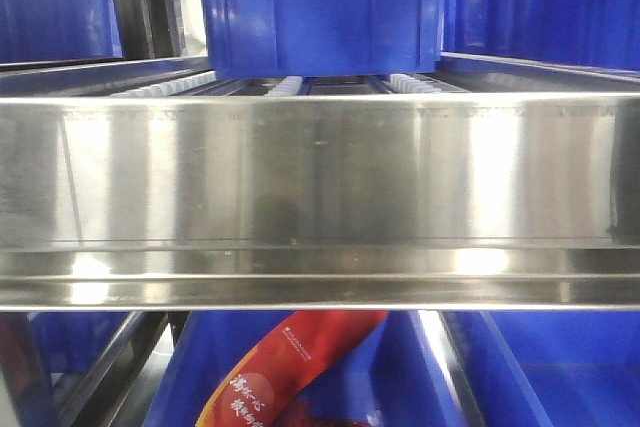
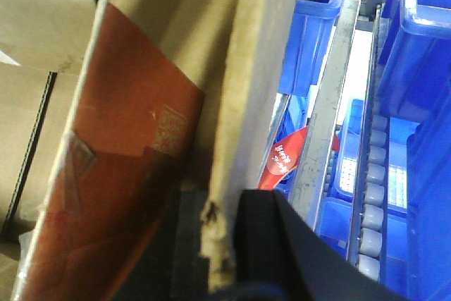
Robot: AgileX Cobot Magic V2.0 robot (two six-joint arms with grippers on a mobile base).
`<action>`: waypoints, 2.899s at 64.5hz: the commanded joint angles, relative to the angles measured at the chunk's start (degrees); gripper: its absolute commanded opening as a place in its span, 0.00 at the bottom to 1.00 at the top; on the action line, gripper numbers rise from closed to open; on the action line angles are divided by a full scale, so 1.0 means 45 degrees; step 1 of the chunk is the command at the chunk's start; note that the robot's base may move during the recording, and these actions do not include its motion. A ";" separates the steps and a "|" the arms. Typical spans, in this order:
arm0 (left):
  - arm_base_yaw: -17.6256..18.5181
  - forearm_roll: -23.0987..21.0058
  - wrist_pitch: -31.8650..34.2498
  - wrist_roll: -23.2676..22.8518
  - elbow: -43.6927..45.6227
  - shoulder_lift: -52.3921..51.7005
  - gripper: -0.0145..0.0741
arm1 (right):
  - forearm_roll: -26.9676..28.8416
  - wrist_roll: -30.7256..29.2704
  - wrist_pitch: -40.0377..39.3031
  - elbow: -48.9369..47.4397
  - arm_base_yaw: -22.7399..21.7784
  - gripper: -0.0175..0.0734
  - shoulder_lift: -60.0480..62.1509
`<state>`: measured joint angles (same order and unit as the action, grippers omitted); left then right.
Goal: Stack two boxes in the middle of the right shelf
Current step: 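Raise the held boxes above the middle steel shelf, then lower the boxes onto the middle shelf and open both grippers, then withdraw both grippers from the placed boxes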
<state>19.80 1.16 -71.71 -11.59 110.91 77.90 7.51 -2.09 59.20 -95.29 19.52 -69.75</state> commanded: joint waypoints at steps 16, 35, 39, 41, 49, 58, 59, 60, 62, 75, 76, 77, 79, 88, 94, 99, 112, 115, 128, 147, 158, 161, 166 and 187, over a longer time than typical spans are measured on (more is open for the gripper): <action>0.0055 -0.0112 0.1004 0.0036 0.0145 -0.0065 0.04 | -0.0157 -0.0170 -0.0672 -0.0144 -0.0094 0.02 0.0159; 0.0055 0.1303 0.0389 0.0036 0.0070 0.1787 0.04 | -0.0157 -0.0170 -0.0264 0.0559 -0.0094 0.02 -0.1197; 0.0055 0.1542 0.0389 0.0091 0.0016 0.2134 0.04 | -0.0157 -0.0170 -0.0055 0.0620 -0.0094 0.02 -0.1632; 0.0055 0.1603 0.0389 0.0091 -0.0051 0.2277 0.04 | -0.0134 -0.0170 0.0023 0.0620 -0.0094 0.02 -0.1864; 0.0055 0.1650 0.0389 0.0116 -0.0226 0.2750 0.04 | -0.0080 -0.0170 0.0099 0.0620 -0.0094 0.02 -0.2712; 0.0055 0.1650 0.0389 0.0140 -0.0572 0.3023 0.04 | -0.0080 -0.0170 0.0076 0.0620 -0.0094 0.04 -0.3257; 0.0055 0.1650 0.0389 0.0140 -0.0625 0.3051 0.04 | -0.0080 -0.0170 0.0076 0.0620 -0.0094 0.05 -0.3296; 0.0055 0.1650 0.0389 0.0140 -0.0672 0.3048 0.04 | -0.0080 -0.0170 0.0076 0.0620 -0.0094 0.06 -0.3334; 0.0055 0.1650 0.0389 0.0140 -0.0782 0.3104 0.04 | -0.0080 -0.0134 0.0076 0.0620 -0.0094 0.10 -0.3393; 0.0055 0.1650 0.0389 0.0140 -0.1099 0.3125 0.40 | -0.0080 0.0014 -0.0030 0.0620 -0.0094 0.57 -0.3459; 0.0055 0.1650 0.0389 0.0140 -0.1099 0.3094 0.44 | -0.0080 0.0014 -0.0038 0.0620 -0.0094 0.60 -0.3459; 0.0055 0.1650 0.0389 0.0140 -0.1099 0.3094 0.48 | -0.0080 0.0014 -0.0038 0.0620 -0.0094 0.64 -0.3459; 0.0055 0.1650 0.0389 0.0140 -0.1099 0.3065 0.58 | -0.0080 0.0014 -0.0038 0.0592 -0.0094 0.70 -0.3429; 0.0055 0.1650 0.0389 0.0140 -0.1099 0.2830 0.85 | -0.0080 0.0014 -0.0245 0.0592 -0.0094 0.81 -0.3143; 0.0055 0.1624 0.0389 0.0140 -0.1099 0.2539 0.77 | -0.0080 0.0035 -0.0617 0.0592 -0.0094 0.79 -0.2760; 0.0055 0.1559 0.0389 0.0140 -0.1099 0.2146 0.71 | -0.0080 0.0035 -0.1015 0.0592 -0.0094 0.75 -0.2292; 0.0055 0.1559 0.0389 0.0140 -0.1099 0.0806 0.54 | -0.0080 0.0035 -0.1258 0.0592 -0.0094 0.49 -0.0728; 0.0055 0.1559 0.0389 0.0140 -0.1130 0.0464 0.48 | -0.0080 0.0035 -0.1174 0.0616 -0.0094 0.39 -0.0384; 0.0055 0.1614 0.1445 0.0140 -0.2815 -0.1420 0.15 | -0.0149 0.0011 -0.0827 0.1189 -0.0094 0.01 0.0785; 0.0055 0.1729 0.6005 0.0140 -0.8407 -0.5309 0.04 | -0.0738 -0.0651 -0.3595 0.5750 -0.0094 0.02 0.3520; 0.0055 0.1780 0.8783 0.0140 -1.2111 -0.7733 0.04 | -0.0738 -0.0778 -0.6225 0.9100 -0.0094 0.02 0.5392; 0.0055 0.1780 0.9442 0.0140 -1.3127 -0.8398 0.04 | -0.0738 -0.0997 -0.7155 1.0160 -0.0094 0.02 0.5898; 0.0055 0.1780 1.0513 0.0140 -1.4793 -0.9369 0.04 | -0.0738 -0.1317 -0.8316 1.1518 -0.0094 0.02 0.6590; 0.0055 0.1834 1.3609 0.0140 -1.8507 -1.1420 0.04 | -0.0957 -0.1422 -1.2239 1.5305 -0.0094 0.02 0.7929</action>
<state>19.96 9.15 -14.74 -11.18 28.85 27.28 3.73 -8.16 9.48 -28.21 19.20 -34.57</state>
